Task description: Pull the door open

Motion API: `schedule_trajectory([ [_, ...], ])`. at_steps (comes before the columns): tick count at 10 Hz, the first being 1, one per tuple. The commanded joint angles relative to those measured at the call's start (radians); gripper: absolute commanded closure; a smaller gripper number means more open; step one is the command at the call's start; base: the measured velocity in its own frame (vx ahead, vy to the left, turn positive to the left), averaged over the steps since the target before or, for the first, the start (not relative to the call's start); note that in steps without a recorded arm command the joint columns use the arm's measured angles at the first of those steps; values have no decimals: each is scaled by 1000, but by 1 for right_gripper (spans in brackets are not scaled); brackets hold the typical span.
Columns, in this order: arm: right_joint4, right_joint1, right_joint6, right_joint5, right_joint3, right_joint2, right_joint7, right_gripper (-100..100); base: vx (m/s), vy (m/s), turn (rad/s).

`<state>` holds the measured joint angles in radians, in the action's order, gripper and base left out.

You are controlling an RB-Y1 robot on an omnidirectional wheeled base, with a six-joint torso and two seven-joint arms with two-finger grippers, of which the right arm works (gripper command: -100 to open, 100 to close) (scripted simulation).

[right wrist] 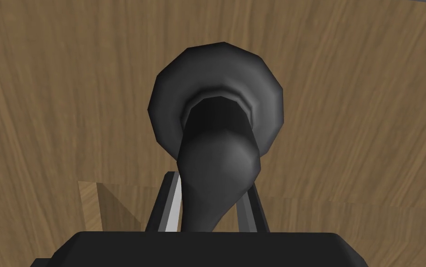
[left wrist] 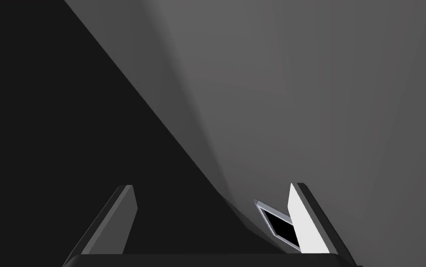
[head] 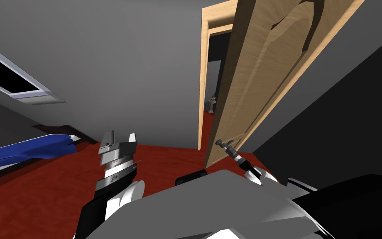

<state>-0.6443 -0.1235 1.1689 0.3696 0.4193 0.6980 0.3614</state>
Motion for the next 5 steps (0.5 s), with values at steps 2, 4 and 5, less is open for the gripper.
schedule_trajectory([
  [2,27,49,-27,-37,-21,-30,1,100,-234,-95,132],
  [4,43,82,-49,-64,-38,-50,2,100,-206,-103,105],
  [5,52,100,-60,-78,-47,-61,3,100,-204,-84,102],
])
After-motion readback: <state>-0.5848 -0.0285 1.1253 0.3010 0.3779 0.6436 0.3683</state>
